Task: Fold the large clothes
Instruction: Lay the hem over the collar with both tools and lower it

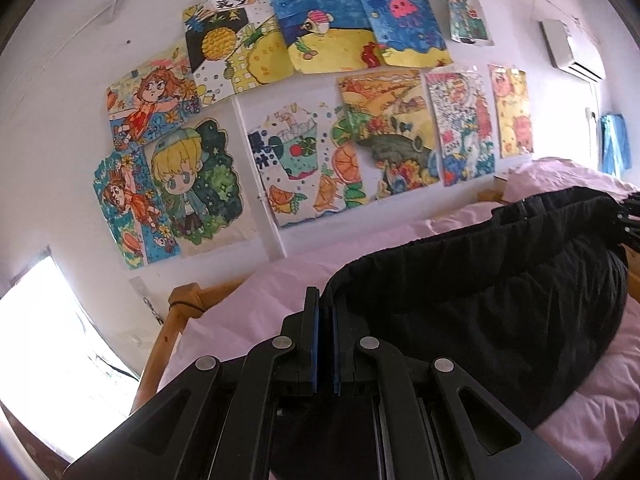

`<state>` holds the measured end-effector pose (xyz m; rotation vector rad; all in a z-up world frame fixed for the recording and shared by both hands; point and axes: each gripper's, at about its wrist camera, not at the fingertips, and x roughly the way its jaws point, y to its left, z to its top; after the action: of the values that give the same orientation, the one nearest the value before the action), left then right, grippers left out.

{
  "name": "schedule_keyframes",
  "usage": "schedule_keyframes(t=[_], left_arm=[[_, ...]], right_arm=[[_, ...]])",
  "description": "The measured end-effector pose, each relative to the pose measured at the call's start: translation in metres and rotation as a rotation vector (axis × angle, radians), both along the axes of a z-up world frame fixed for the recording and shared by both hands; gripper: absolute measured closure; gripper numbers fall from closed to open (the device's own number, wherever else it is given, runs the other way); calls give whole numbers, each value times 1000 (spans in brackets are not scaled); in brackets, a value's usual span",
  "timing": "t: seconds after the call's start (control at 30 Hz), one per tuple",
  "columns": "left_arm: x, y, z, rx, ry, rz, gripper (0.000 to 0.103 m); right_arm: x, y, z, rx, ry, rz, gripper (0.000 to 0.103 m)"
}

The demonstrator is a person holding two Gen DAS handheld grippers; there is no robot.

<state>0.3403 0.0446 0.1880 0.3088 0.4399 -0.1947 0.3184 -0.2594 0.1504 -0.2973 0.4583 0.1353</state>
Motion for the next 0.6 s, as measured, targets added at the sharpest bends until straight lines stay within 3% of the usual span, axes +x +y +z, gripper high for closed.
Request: schedule_keyframes(t=[0.27,0.6], left_arm=[[46,-10,-6,-3,-21,44,100],[109,-17,-39,-30,0,93,100]], right_arm=[[38,-4,-6,13,-25,-31,96],[91,-7,-30,11,-5,-59,96]])
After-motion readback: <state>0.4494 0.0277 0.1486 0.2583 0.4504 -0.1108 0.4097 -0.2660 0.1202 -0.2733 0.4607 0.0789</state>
